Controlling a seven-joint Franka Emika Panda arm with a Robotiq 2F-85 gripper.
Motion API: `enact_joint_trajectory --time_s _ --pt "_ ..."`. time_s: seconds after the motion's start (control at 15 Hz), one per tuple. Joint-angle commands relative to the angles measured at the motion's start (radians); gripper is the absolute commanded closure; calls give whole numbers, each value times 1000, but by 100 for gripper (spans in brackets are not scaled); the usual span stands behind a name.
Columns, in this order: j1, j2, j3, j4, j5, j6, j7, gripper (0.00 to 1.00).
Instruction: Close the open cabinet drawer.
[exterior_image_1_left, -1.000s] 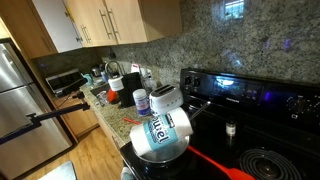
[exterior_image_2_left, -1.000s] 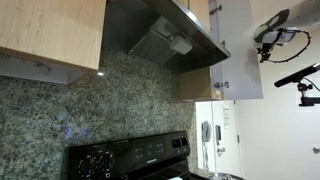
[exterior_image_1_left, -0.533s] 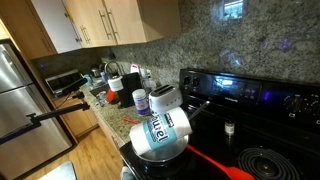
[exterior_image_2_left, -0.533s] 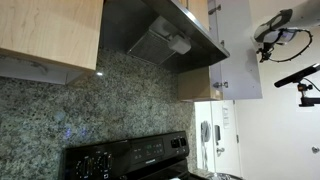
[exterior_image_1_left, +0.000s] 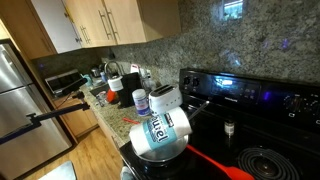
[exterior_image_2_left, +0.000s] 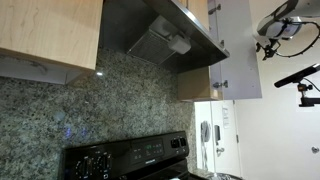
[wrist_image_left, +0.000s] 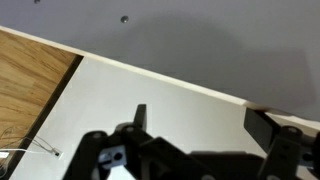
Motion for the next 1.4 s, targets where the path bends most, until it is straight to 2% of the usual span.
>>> enact_joint_trajectory --time_s 0.0,0.4,0.73,1.0,1.07,1.33 --pt "140 -179 42 -200 -19 37 -156 0" --pt "308 -435 57 -503 -110 64 -329 0" --pt "429 -667 161 -751 -227 75 -428 0" --pt "458 -868 243 -957 -290 47 -569 0" --pt "394 -912 312 -1006 -270 33 -637 0" --pt "393 -1134 339 -1226 -254 47 -889 0"
